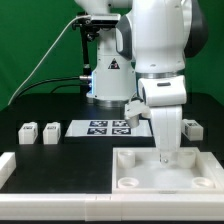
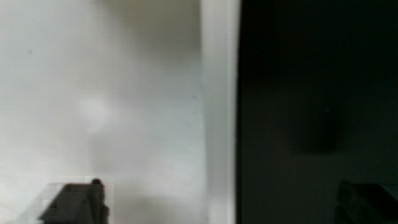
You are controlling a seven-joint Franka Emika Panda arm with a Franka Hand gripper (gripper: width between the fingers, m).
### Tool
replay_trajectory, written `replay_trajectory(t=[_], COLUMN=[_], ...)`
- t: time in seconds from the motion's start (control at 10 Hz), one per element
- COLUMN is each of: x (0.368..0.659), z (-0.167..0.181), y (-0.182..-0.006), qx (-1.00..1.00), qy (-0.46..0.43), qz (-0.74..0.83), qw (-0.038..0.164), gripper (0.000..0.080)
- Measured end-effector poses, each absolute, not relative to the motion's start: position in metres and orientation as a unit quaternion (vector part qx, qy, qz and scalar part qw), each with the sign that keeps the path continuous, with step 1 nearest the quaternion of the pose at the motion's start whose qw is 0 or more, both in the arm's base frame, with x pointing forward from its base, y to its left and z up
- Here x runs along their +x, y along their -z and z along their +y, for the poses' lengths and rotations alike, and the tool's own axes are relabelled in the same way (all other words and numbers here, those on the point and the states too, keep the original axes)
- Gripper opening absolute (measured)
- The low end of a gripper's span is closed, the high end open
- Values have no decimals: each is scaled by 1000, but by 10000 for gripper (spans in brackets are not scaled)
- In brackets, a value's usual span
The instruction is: Assemble one leg
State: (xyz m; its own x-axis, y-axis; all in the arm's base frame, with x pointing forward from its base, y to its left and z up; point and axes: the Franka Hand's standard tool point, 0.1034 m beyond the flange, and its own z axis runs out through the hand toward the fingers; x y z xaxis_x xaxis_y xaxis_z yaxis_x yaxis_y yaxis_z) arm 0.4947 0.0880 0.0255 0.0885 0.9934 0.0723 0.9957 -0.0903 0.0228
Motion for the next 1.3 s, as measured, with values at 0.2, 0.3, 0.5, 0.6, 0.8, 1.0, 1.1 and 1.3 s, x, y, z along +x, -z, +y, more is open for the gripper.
replay_trajectory(t=[0.2,0.3,0.5,0.6,0.8,1.0,1.1,1.3], x=[490,488,483,484,483,476,468,457], z=[101,106,107,106,107,108,116,128], y=[-51,-61,-61,-61,-61,-57,-58,-54], qx=[-754,-769,-783,-789,-849,-911,-945,-981], qy=[38,43,45,45,44,46,45,35], qz=[-655,-638,-621,-612,-526,-410,-324,-188], qw=[8,4,4,5,10,18,25,40], gripper=[649,649,649,649,649,649,649,649])
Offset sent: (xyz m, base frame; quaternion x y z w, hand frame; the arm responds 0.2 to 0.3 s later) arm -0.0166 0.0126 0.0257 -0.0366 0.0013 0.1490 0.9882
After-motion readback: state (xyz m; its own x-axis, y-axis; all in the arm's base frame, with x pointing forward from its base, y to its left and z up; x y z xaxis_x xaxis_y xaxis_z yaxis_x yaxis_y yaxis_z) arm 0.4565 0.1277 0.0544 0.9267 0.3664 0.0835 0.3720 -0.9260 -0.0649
